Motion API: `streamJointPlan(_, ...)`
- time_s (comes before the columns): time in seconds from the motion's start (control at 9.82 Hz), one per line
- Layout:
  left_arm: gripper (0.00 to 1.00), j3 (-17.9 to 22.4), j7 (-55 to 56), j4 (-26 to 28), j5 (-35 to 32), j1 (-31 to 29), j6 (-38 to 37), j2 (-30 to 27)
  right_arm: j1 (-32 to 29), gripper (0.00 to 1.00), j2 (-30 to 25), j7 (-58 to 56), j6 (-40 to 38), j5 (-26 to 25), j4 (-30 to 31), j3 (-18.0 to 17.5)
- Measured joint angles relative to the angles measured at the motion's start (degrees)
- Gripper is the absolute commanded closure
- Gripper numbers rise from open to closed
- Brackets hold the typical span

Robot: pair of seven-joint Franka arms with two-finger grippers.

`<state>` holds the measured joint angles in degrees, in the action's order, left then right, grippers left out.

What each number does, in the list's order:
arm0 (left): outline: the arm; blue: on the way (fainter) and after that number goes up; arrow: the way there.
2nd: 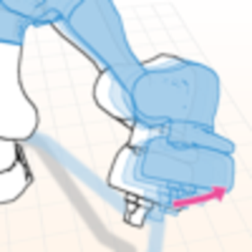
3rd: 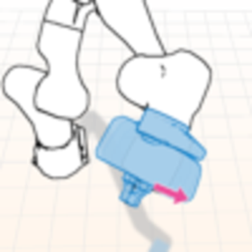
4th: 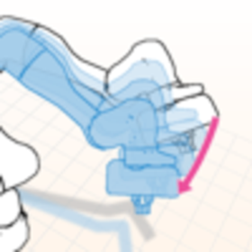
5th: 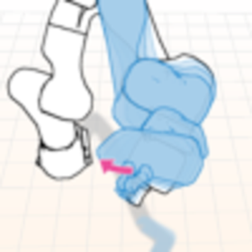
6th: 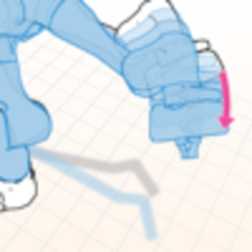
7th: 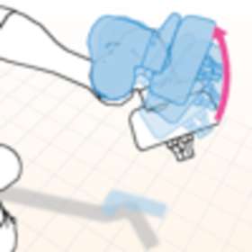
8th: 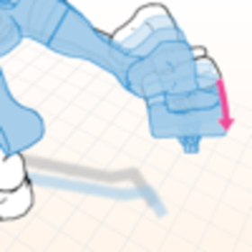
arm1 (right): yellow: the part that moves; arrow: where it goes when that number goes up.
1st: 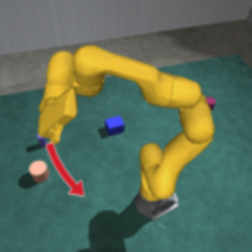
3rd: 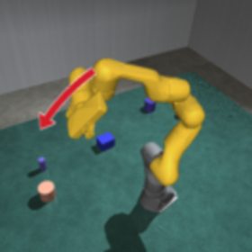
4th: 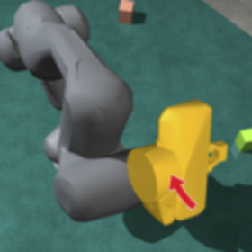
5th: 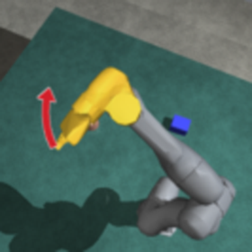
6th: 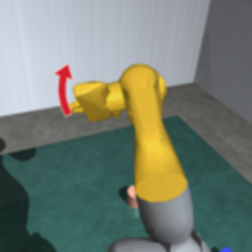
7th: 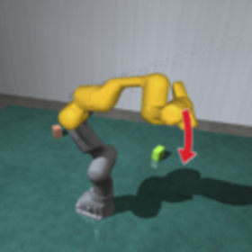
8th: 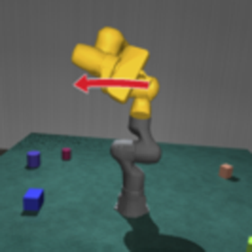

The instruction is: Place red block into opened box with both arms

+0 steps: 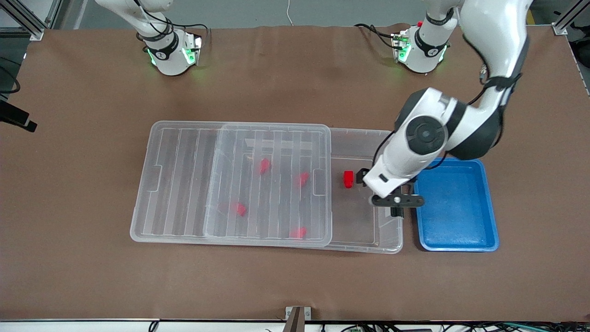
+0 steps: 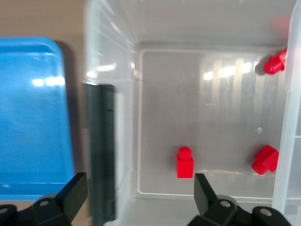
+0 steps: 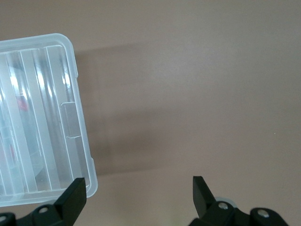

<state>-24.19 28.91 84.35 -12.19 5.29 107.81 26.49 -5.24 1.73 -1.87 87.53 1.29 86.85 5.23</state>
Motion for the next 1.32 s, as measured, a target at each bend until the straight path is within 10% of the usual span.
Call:
streamJointPlan(0.1,0.00,0.13,-1.03,-2.59,-0.07,-1.78,-3.63,-2.12,-0.06,0.04,0.03,-0.36,-0.01,0.00,0.04,0.05)
streamJointPlan(0.41,0.00,0.21,-8.62,-7.08,0.15,-9.17,-9.78,-8.48,-0.06,0.90,0.50,-3.65,-0.11,0.01,1.44,0.09)
streamJointPlan(0.51,0.00,0.22,-10.64,-7.55,0.54,-10.83,-11.28,-11.13,-0.02,1.00,1.21,-6.37,0.69,0.07,3.35,0.04)
streamJointPlan(0.92,0.00,1.51,-14.46,-7.44,4.22,-13.72,-19.44,-19.73,3.42,1.00,11.81,-12.21,11.59,0.18,9.26,-0.53)
streamJointPlan(1.32,0.00,11.46,-23.07,0.54,11.05,-11.51,-22.69,-26.81,5.97,1.00,20.32,-17.83,16.56,3.56,9.91,-1.55)
